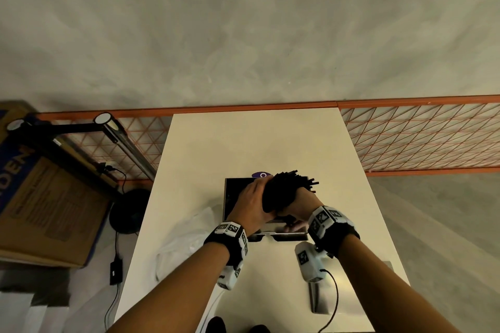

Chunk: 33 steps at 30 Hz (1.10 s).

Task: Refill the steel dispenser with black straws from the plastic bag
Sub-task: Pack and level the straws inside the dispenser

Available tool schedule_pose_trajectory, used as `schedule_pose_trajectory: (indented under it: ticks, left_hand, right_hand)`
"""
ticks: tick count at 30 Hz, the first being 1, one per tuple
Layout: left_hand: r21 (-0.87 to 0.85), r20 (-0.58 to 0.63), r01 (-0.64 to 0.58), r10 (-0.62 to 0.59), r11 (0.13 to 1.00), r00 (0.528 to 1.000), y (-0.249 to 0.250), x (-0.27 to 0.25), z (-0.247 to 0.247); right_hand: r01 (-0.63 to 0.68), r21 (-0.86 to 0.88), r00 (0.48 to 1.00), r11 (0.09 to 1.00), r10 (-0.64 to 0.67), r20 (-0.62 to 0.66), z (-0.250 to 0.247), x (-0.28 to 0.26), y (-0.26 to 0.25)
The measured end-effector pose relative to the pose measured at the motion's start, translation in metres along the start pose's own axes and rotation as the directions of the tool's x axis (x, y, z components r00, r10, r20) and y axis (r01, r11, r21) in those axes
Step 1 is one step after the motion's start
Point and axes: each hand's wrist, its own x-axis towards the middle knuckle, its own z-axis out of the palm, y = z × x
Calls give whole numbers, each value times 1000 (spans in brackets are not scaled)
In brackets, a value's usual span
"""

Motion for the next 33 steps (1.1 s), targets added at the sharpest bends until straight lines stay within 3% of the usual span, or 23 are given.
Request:
schedule_pose_trajectory:
  ticks: [2, 5, 12, 17, 23, 26, 28, 31, 33]
  left_hand:
    - [-13, 0, 0, 0, 1000, 1000, -1, 0, 1]
    - [-13, 6, -2, 2, 1000, 1000, 0, -1, 0]
    - [-8, 19, -35, 36, 999, 999, 6, -4, -6]
    - [11, -14, -86, 86, 996, 996, 12, -10, -13]
    - [100, -5, -135, 137, 986, 991, 10, -9, -15]
    - [101, -10, -107, 108, 989, 994, 9, -8, -13]
    - [110, -8, -96, 97, 989, 995, 6, -7, -12]
    - [128, 7, -93, 93, 987, 996, 2, -6, -11]
    - [172, 27, -88, 85, 981, 996, 3, -5, -10]
  right_hand:
    - [-2, 4, 999, 1000, 3, -43, 6, 5, 0]
    - [48, -127, 994, 991, -61, -94, 9, 10, 2]
    - [123, -268, 992, 956, -125, 10, -9, 9, 3]
    - [96, -294, 993, 951, -70, 100, -32, 0, -5]
    - [118, -146, 987, 982, -100, 127, -28, 9, -1]
    - [113, -150, 992, 982, -120, -37, -19, 13, 5]
    - [136, -199, 967, 970, -174, -188, -18, 9, 12]
    - [213, -227, 877, 950, -288, -385, -15, -5, 28]
    - [284, -173, 775, 943, -332, -538, -11, -8, 41]
